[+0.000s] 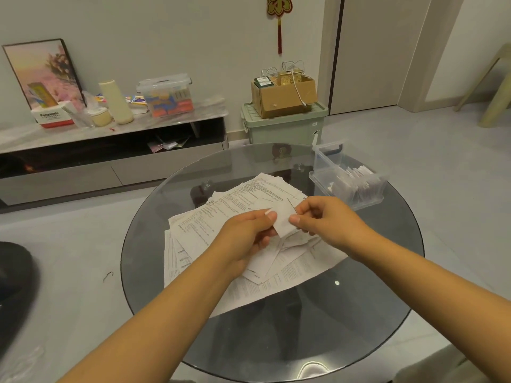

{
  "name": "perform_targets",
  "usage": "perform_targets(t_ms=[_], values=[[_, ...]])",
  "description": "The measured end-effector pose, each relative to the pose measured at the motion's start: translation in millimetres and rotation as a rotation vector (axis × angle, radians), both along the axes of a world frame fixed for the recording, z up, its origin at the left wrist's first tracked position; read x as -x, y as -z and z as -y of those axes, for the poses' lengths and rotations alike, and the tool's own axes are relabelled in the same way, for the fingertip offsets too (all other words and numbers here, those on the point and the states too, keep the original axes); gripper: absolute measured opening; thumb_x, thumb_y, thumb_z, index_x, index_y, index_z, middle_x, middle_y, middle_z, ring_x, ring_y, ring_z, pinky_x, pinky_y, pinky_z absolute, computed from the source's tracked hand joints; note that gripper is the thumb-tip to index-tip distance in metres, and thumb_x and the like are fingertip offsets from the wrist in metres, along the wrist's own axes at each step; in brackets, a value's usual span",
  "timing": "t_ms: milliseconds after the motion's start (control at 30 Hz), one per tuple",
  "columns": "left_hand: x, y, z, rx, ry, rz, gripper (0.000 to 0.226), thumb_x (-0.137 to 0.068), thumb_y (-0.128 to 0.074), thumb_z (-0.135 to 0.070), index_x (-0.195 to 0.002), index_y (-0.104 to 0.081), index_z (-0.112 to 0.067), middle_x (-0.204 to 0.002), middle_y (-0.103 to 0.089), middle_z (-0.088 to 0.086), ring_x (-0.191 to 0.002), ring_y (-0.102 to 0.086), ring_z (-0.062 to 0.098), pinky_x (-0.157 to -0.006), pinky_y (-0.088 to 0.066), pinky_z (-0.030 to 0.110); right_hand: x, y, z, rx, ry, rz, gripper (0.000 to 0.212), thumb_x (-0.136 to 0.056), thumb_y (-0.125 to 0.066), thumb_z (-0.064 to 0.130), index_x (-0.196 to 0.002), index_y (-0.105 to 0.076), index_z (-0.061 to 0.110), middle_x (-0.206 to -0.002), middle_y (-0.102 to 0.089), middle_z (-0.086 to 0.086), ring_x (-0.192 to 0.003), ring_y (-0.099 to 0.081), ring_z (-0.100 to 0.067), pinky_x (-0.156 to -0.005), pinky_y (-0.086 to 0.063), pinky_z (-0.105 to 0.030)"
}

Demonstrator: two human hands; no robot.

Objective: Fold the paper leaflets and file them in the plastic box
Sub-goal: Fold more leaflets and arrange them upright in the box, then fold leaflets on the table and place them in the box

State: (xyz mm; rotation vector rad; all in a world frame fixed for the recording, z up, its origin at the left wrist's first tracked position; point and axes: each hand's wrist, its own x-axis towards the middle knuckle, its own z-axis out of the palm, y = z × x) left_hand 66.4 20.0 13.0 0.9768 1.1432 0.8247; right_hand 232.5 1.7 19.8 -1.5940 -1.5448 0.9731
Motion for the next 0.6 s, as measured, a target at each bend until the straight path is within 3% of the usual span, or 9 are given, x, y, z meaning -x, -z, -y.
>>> perform_targets(t_ms=[167, 300, 400, 500, 600], values=[[-23.7, -11.1, -17.6, -0.053, -0.062, 0.05, 0.02, -0.088, -0.065, -0.014, -0.105, -0.068, -0.005, -0.071, -0.067, -0.002, -0.068, -0.058, 0.007, -0.058, -0.047, 0.017, -15.1, -13.2, -11.3, -0.047, 0.111, -0.089, 0.013, -0.086, -0.066, 0.023, -0.091, -0.068, 0.012, -0.089, -0.069, -0.013, -0.068, -0.058, -0.009, -0.069, -0.051, -0.021], [-44.2, -15.6, -34.6, -0.065, -0.046, 0.07, 0.008, -0.088, -0.064, -0.013, -0.094, -0.069, -0.012, -0.062, -0.067, -0.006, -0.063, -0.058, 0.005, -0.062, -0.047, 0.018, -29.1, -20.8, -21.2, -0.073, 0.193, -0.156, 0.007, -0.086, -0.066, 0.02, -0.087, -0.068, 0.013, -0.083, -0.067, -0.013, -0.067, -0.056, -0.012, -0.066, -0.049, -0.021], [-66.2, -20.0, -50.0, -0.124, -0.001, 0.039, 0.01, -0.09, -0.061, -0.015, -0.097, -0.068, -0.016, -0.07, -0.069, -0.006, -0.068, -0.06, 0.005, -0.067, -0.047, 0.02, -45.5, -26.5, -33.0, -0.112, 0.26, -0.16, 0.006, -0.086, -0.065, 0.018, -0.086, -0.069, 0.013, -0.073, -0.063, -0.002, -0.059, -0.053, -0.004, -0.06, -0.045, -0.012], [-89.7, -24.8, -62.6, -0.257, 0.058, -0.088, 0.012, -0.092, -0.059, -0.021, -0.102, -0.066, -0.021, -0.084, -0.07, -0.003, -0.079, -0.063, 0.008, -0.069, -0.05, 0.02, -64.2, -31.9, -41.9, -0.172, 0.383, -0.126, 0.008, -0.086, -0.064, 0.017, -0.085, -0.071, 0.012, -0.071, -0.063, -0.002, -0.062, -0.053, -0.01, -0.065, -0.046, -0.025], [-118.0, -32.6, -76.7, -0.32, 0.117, -0.136, 0.014, -0.092, -0.057, -0.019, -0.105, -0.061, -0.019, -0.087, -0.07, -0.002, -0.078, -0.065, 0.007, -0.067, -0.051, 0.018, -89.1, -34.0, -50.7, -0.249, 0.526, -0.067, 0.011, -0.085, -0.064, 0.017, -0.075, -0.069, 0.015, -0.065, -0.061, 0.0, -0.058, -0.052, -0.011, -0.055, -0.041, -0.021]])
